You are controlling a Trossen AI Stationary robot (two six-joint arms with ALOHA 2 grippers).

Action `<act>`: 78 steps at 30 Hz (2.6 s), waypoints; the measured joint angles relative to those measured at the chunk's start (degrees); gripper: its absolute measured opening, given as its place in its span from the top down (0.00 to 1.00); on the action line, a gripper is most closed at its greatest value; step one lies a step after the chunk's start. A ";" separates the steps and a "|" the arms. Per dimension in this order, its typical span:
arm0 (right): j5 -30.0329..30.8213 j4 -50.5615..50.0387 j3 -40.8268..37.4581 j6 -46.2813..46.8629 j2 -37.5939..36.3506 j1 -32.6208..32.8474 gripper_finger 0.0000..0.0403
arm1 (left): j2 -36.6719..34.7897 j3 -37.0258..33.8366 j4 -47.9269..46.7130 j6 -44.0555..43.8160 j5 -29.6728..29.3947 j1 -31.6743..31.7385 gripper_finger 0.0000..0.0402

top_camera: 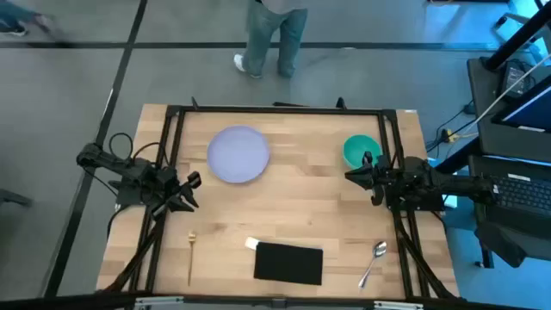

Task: Set table place
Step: Stack the green bowl on top of the purple plate

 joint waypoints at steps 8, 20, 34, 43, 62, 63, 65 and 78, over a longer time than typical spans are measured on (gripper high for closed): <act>0.02 0.00 -0.01 0.01 0.00 0.02 0.87 | 0.00 -0.02 -0.02 0.00 0.02 0.00 0.83; 0.02 -0.02 0.00 -0.02 -0.02 0.02 0.87 | 0.01 0.00 -0.01 0.00 0.01 -0.02 0.83; 0.02 0.00 0.00 0.02 0.00 0.00 0.87 | 0.01 0.00 0.00 0.00 0.01 -0.02 0.83; 0.01 -0.01 -0.01 0.02 -0.01 0.01 0.87 | 0.02 0.00 -0.02 0.00 0.02 0.00 0.83; 0.03 1.42 0.00 11.34 0.00 0.00 0.87 | 0.00 0.00 0.00 2.93 -2.15 0.00 0.83; 0.06 2.28 0.00 13.72 0.03 0.00 0.87 | 0.02 0.00 0.35 6.55 -5.90 0.06 0.83; 0.08 4.90 0.00 17.47 0.03 0.00 0.87 | 0.02 0.00 1.26 11.82 -14.62 0.08 0.83; 32.13 13.58 0.00 35.10 0.18 0.00 0.87 | 0.06 0.00 8.55 -10.71 -51.25 0.15 0.83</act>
